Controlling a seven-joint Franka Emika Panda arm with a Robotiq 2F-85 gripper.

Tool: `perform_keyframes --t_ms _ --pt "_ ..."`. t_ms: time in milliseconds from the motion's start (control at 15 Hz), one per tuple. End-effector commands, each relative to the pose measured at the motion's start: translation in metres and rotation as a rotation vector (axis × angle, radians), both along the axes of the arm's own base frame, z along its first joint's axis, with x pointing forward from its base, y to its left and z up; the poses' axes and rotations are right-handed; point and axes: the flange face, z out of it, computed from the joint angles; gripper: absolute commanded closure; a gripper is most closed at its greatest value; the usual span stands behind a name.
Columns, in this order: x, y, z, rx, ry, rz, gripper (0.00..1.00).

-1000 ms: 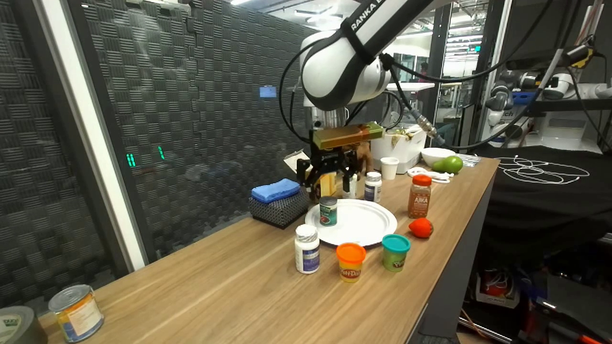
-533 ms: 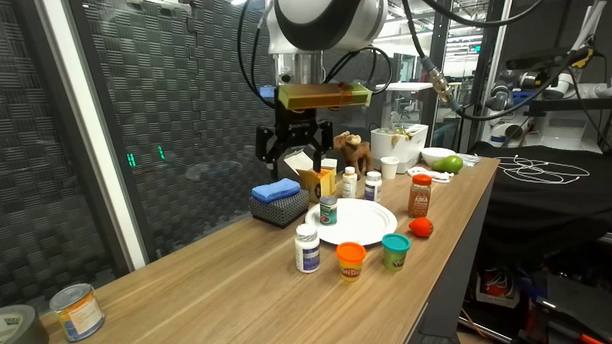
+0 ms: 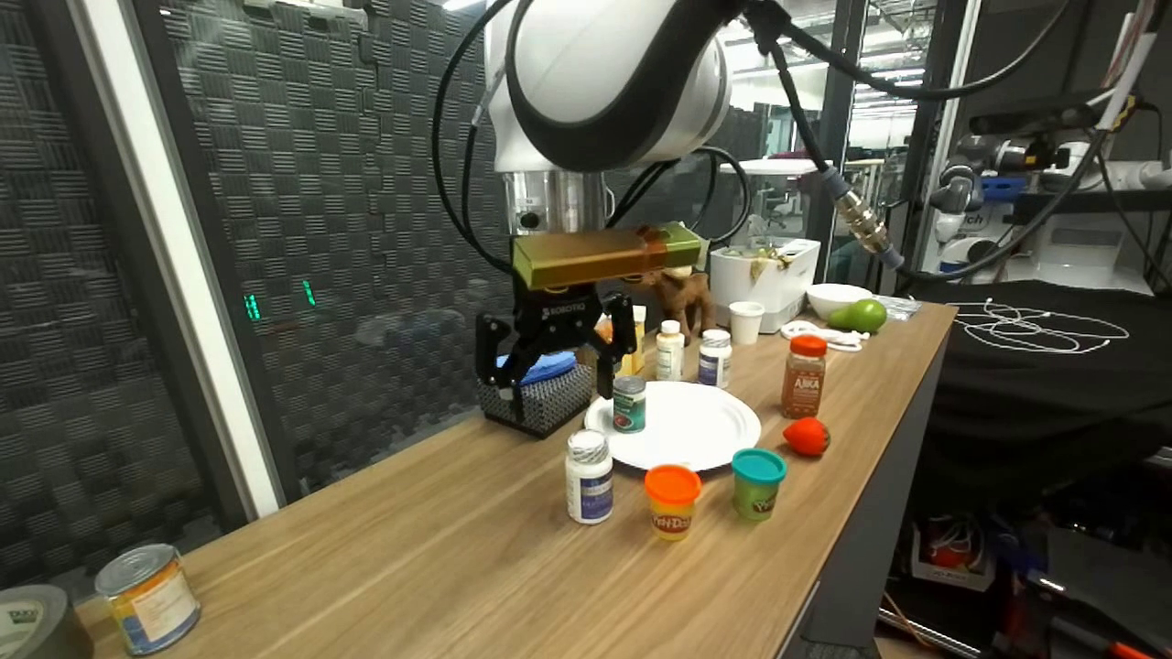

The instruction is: Pick up all the objects surrounding the white plate and arrange them on the plate

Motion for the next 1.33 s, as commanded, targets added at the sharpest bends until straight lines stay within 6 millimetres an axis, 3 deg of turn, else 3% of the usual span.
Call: perform_keyframes --t_ms 0,533,600,667,800,1200,1267 --pt "0.000 -0.005 -0.010 -0.037 -0.019 -0.035 0.00" --pt "-0.009 -0.006 -0.029 -0.023 0.050 -0.041 0.00" --pt "-0.010 -0.007 -0.031 -0.024 0.053 -0.042 0.05" --pt "-0.010 -0.008 -0.031 -0.018 0.057 -0.044 0.27" --pt "-0.012 -0.008 -0.032 -0.012 0.064 -0.044 0.30" --pt "-0.018 -0.007 -0.022 0.017 0.080 -0.067 0.77" --pt "-0.019 -0.007 -0.015 0.021 0.075 -0.076 0.78"
